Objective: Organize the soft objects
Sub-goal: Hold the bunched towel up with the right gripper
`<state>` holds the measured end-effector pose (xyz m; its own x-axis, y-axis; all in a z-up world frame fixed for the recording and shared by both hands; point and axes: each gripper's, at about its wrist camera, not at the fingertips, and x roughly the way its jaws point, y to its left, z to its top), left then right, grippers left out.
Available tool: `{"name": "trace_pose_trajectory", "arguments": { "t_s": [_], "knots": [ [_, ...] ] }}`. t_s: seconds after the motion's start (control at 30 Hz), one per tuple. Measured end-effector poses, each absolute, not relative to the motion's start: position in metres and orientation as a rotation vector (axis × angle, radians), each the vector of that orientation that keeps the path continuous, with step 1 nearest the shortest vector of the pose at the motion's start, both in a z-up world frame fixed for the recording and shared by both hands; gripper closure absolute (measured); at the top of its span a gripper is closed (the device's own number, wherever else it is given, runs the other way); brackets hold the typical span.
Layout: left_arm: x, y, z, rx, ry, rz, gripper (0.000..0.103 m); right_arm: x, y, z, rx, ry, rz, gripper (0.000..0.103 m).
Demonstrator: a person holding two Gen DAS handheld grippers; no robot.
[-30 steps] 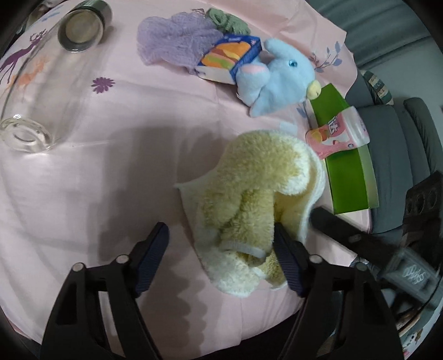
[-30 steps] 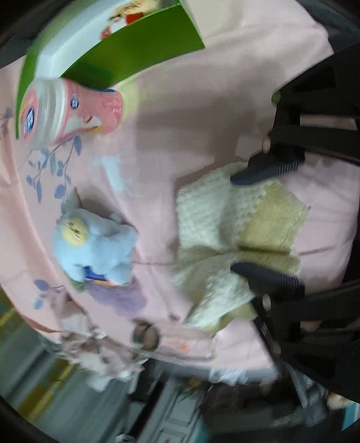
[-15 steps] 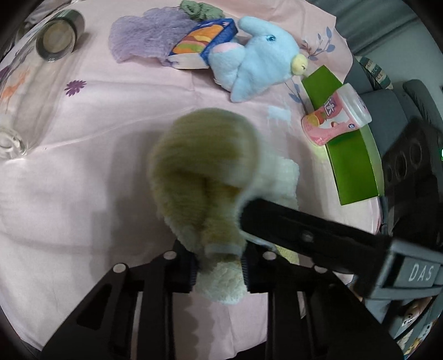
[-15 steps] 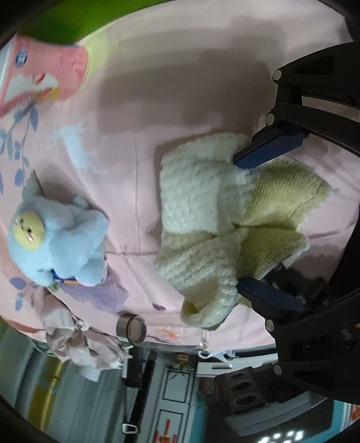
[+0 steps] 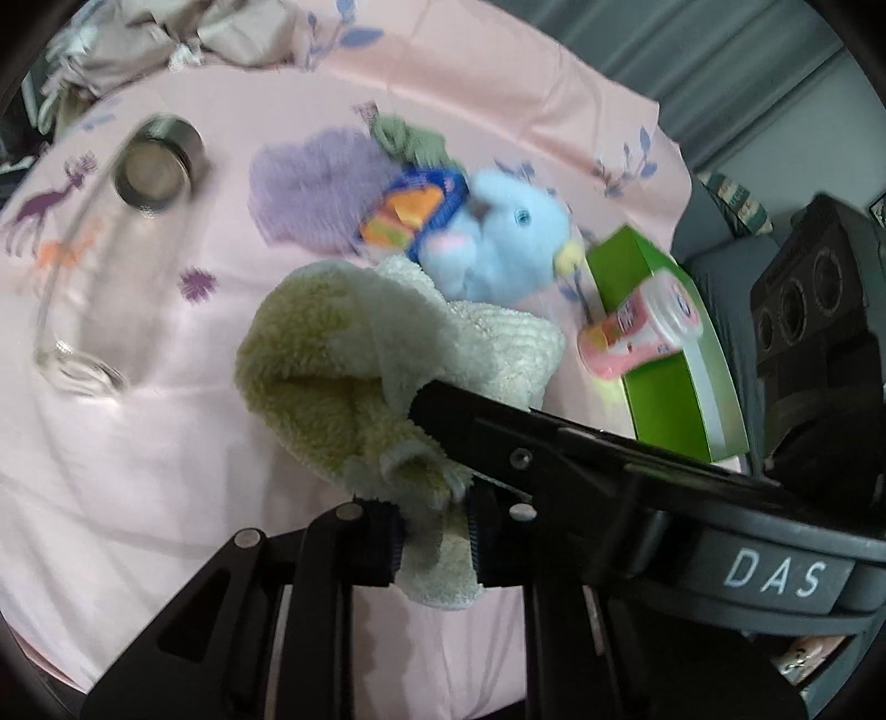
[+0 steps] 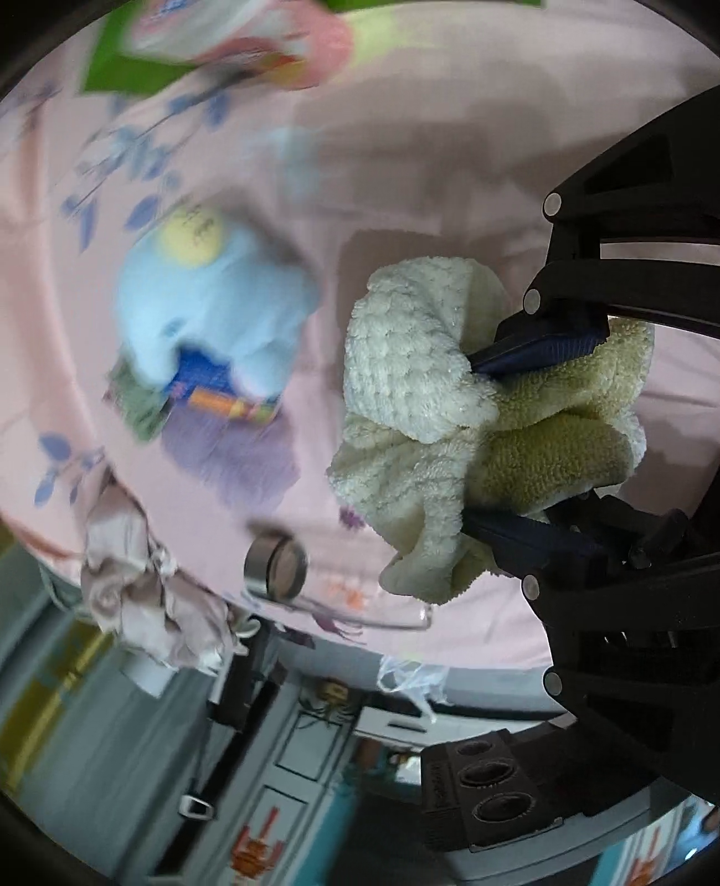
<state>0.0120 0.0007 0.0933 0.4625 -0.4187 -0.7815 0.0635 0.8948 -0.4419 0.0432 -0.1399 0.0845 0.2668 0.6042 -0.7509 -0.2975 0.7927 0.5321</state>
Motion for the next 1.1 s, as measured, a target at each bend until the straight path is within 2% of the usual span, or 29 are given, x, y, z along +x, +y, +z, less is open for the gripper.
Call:
{"name": "trace_pose_trajectory", "arguments": {
  "t_s": [0.3, 0.93, 1.1],
  "knots": [
    [0.018, 0.015, 0.092, -0.405, 1.047, -0.223, 0.088, 0.051, -0.104, 0.094, 0.175, 1.139, 0.653, 0.052],
    [0.01, -0.004, 0.09, -0.351, 0.981, -0.275, 0.088, 0.039, -0.126, 0.1, 0.206, 1.08, 0.571, 0.052],
    [0.01, 0.009, 0.083, -0.393, 0.984, -0.259, 0.088, 0.034, -0.106, 0.1, 0.133, 1.053, 0.557, 0.052]
  ]
}}
